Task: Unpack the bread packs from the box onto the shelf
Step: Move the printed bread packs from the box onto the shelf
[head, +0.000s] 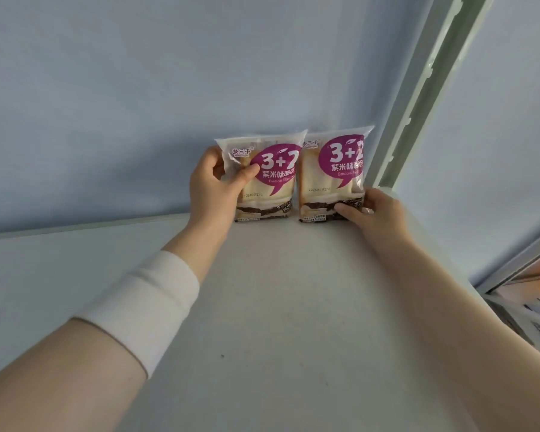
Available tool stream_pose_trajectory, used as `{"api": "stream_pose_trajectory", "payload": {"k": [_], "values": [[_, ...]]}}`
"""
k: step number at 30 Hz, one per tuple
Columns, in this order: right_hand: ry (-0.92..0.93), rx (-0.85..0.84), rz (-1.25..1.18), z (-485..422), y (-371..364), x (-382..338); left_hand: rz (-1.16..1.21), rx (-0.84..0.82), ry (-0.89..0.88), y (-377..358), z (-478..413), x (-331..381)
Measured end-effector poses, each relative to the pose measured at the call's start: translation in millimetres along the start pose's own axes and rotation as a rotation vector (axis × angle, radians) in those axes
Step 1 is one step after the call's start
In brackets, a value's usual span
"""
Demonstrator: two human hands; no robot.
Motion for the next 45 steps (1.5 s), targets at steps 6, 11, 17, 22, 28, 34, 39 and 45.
{"api": "stream_pose_trajectory", "payload": {"k": [6,11,17,22,28,34,39,45], "values": [[0.053,0.096,0.202,-4,-6,-3,-0.077,0.068,-0.012,-2,-6,-3],[-0.047,0.166,0.195,5,0,-9,-0.086,0.095,0.072,3,-4,-2],[0.048,0.168,0.446,65,24,-39,-0.415,-0.057,-0.122,25,32,25],[0.245,0.085,0.886,167,48,-66,-1.049,-0.554,-0.694,37,136,66],[0.158,0.098,1.135,304,112,-82,-1.197,-0.843,-0.883,78,265,118],[0.004,0.106,1.175,431,224,-84,-1.097,-1.009,-1.031,88,410,186],[-0.230,0.128,1.237,533,353,-18,-0.990,-1.180,-1.105,59,575,196],[-0.666,0.198,1.217,692,502,130,-0.984,-1.480,-1.128,36,791,131]]}}
Point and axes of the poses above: each hand's wrist, its own z-axis away from the middle knuckle, its own y-axis out of the back of the hand, x = y × z, the point moved 10 cm from there along -z, towards the middle knuckle, and after that the axes turned 12 degrees about x, right-handed, at the moved point
